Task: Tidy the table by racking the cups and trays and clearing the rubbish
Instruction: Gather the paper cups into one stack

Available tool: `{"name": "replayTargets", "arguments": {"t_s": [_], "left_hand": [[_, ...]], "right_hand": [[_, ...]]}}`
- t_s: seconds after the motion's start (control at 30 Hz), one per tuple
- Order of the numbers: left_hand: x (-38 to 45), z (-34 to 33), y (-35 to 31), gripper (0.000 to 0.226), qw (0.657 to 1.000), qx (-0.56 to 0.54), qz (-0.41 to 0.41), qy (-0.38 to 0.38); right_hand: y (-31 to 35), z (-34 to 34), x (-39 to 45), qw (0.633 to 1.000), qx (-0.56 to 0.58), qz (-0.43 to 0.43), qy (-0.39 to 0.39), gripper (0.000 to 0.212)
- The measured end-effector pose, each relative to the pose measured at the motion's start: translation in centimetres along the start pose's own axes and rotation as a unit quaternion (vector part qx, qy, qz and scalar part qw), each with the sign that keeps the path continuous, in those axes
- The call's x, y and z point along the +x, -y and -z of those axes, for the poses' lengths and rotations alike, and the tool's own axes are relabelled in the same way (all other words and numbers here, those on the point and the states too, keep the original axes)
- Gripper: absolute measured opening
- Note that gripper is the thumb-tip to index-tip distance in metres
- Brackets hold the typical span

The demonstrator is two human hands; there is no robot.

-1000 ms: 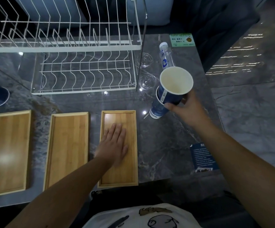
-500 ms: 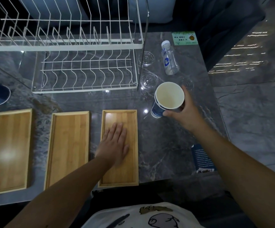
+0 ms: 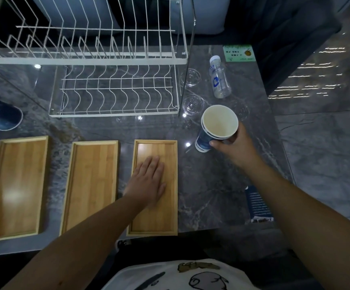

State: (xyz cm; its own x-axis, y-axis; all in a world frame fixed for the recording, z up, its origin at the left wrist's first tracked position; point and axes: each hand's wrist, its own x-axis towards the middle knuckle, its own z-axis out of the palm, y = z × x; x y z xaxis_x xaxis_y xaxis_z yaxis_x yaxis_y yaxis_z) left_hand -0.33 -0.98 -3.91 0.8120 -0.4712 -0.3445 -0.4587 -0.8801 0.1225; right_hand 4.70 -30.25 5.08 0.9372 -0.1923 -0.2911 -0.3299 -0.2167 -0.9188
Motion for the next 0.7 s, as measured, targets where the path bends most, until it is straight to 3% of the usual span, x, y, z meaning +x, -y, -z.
{"name": "replayTargets", "arguments": {"t_s": [0.2,0.4,0.7], "left_hand": [[0.2,2.5,-0.1,0.063,1.000,-0.026,-0.008,0.014],[-1.2,4.6,0.9,0.059,0.998,-0.059,0.012,-0.017],[-9.2,3.4,8.2,0.057,0.988,-0.087,0.122,-0.040]], "right_hand": [[1.6,-0.1,-0.8,1.000,-0.008,0.026,-0.003,0.074],[4.5,-1.8,-1.5,0.998,-0.002,0.063,0.033,0.077],[8.1,-11.0,-1.2,0.989,-0.003,0.112,0.101,0.077]]}}
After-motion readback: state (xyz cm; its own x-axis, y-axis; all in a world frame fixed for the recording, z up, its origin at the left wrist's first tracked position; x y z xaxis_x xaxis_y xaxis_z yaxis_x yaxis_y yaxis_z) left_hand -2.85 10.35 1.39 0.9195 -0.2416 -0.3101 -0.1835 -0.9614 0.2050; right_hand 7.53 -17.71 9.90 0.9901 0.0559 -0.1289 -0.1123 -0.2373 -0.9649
